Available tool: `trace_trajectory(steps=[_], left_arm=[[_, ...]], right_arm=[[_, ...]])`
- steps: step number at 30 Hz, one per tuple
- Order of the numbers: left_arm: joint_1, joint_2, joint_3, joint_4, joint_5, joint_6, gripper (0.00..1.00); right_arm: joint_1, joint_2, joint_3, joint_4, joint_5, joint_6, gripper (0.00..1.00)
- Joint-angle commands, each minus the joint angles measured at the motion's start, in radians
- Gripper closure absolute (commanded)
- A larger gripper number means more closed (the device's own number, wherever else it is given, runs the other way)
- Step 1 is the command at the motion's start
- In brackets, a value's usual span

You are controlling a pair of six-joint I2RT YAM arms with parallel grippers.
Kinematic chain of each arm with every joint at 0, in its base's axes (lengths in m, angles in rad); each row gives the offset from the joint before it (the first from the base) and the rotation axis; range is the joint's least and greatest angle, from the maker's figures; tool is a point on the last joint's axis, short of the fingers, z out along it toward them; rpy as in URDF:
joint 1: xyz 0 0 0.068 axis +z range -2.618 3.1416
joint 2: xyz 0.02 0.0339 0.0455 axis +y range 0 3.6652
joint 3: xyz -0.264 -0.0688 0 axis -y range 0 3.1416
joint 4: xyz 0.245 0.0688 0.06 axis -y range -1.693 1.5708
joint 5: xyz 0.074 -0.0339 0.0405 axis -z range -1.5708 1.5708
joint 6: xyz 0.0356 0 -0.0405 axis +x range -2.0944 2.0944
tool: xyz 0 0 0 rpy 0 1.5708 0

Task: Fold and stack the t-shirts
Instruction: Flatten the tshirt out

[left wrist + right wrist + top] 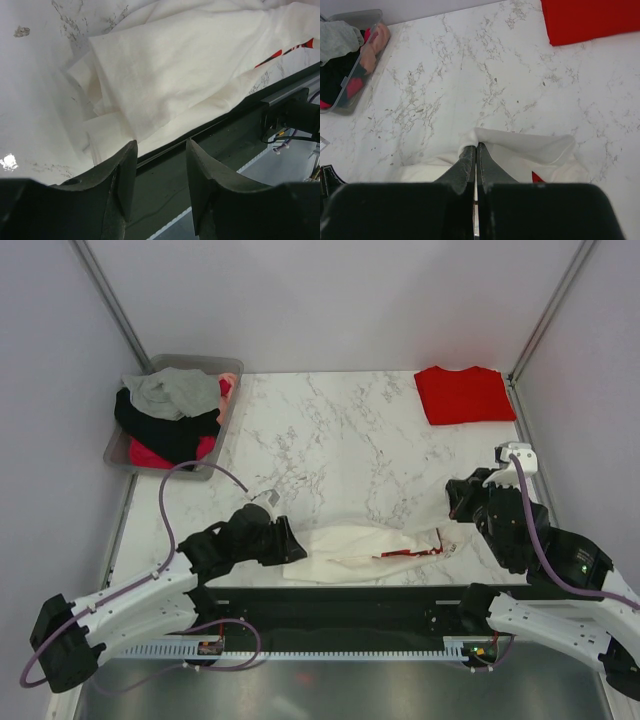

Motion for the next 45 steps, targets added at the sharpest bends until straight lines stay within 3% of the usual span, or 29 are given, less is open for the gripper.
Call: trace_trajectory(steps=[1, 22, 32, 34, 35, 37, 40, 45], left_arm=[[-0.015, 0.026, -0.018, 0.083, -0.002, -0.042, 0.50], [-0.051, 0.152, -0.004, 0.106, -0.051, -0.049, 0.52], [-0.073, 0.187, 0.054, 0.128, -0.052, -0.042, 0.67], [-0.071, 0.208, 0.071, 0.131, -0.052, -0.033, 0.74], [-0.073, 0.215, 0.077, 0.128, -0.075, -0.031, 0.87], [-0.071, 0.225, 0.091, 0.126, -0.082, -0.022, 0.98], [-0.073, 0.222, 0.146, 0.090, -0.103, 0.009, 0.98], [-0.073, 0.149, 0.336, -0.105, -0.178, 0.104, 0.98]], right_arm=[[-0.001, -0.019, -0.029, 0.018, 0.015, 0.036, 1.00], [-0.001, -0.068, -0.068, 0.013, 0.015, 0.059, 1.00], [-0.001, -0.068, -0.078, 0.013, 0.010, 0.063, 1.00], [0.001, -0.072, -0.078, 0.011, 0.010, 0.065, 1.00], [-0.001, -0.074, -0.078, 0.011, 0.009, 0.062, 1.00], [-0.001, -0.077, -0.077, 0.011, 0.010, 0.060, 1.00], [-0.001, -0.082, -0.071, 0.004, 0.012, 0.060, 1.00], [-0.001, -0.068, 0.018, -0.010, -0.025, 0.050, 1.00]])
